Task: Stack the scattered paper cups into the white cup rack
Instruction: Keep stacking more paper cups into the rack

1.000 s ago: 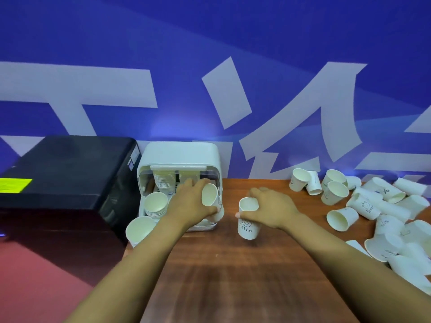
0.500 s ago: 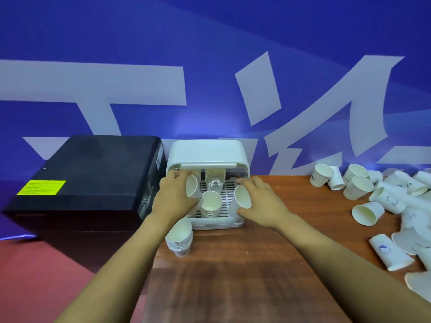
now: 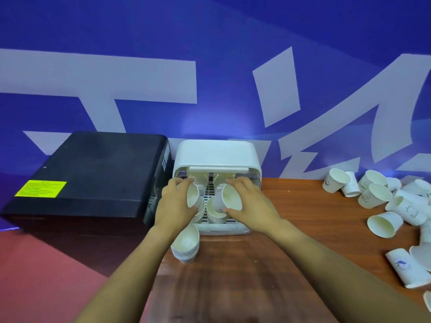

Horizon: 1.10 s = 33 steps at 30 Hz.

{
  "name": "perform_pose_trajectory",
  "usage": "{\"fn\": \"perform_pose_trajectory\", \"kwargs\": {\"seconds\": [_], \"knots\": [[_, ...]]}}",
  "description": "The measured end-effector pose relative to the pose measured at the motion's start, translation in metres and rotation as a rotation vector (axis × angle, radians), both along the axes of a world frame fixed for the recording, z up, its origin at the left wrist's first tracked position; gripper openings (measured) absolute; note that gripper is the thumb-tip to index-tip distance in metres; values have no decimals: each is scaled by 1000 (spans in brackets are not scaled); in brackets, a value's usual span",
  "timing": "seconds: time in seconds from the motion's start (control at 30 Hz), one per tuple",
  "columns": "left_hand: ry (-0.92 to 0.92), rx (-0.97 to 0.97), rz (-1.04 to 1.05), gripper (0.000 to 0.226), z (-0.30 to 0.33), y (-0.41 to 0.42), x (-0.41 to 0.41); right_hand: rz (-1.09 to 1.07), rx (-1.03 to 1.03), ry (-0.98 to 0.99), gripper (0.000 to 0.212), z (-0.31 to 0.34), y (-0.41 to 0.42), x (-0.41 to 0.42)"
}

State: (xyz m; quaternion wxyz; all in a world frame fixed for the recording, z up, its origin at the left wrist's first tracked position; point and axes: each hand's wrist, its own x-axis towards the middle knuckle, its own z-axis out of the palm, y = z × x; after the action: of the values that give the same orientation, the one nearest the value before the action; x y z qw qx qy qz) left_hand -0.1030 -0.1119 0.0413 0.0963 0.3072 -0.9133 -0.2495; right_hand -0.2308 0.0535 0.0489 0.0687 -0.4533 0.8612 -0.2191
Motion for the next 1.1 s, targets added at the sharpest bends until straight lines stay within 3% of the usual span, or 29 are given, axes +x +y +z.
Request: {"fn": "perform_pose_trajectory", "kwargs": {"seconds": [0.43,0.83,1.1], "knots": [[-117,30,-48,66,-31,-9,-20,31,143,-25,71,-28,-27,-5],[-319,140,-64,82,-61,-11,-22,-12,279,-254,89,-61,-23,-16],[-186,73,-118,73,-28,5,-29,-37,277,-219,71,-49,-1,-22]]}}
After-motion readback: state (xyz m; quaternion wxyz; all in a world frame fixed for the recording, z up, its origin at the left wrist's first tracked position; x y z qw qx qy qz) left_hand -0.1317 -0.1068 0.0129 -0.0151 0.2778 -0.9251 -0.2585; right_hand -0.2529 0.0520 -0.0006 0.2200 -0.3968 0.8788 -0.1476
